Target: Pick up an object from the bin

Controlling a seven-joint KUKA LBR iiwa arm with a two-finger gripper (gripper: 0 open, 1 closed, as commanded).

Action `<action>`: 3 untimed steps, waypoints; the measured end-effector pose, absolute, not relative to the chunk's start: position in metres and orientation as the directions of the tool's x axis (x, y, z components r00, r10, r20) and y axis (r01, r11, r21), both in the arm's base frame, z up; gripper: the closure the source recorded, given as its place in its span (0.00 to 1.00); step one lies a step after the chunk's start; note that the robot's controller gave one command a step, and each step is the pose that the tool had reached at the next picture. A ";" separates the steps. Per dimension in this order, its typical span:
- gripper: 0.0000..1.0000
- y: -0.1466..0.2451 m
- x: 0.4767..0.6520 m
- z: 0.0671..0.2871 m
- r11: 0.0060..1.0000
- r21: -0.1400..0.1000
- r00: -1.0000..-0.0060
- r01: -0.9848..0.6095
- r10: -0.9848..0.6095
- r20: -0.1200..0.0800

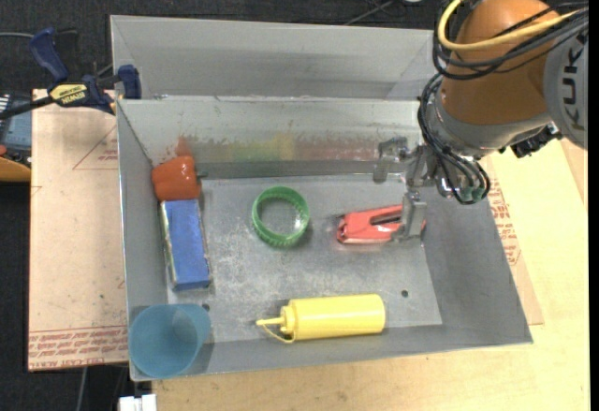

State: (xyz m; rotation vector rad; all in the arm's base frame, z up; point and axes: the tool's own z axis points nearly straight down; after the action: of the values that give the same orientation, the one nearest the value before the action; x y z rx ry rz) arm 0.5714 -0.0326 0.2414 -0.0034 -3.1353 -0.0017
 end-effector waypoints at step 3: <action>0.00 -0.109 0.595 0.072 0.988 -0.002 -0.988 -0.154 -0.154 -0.023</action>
Offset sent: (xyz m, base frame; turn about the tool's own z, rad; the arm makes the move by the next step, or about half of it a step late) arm 0.0239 -0.0852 -0.1714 -0.0116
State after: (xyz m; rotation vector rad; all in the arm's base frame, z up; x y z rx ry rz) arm 0.5947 -0.1095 0.0723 0.2438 -3.1551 0.0007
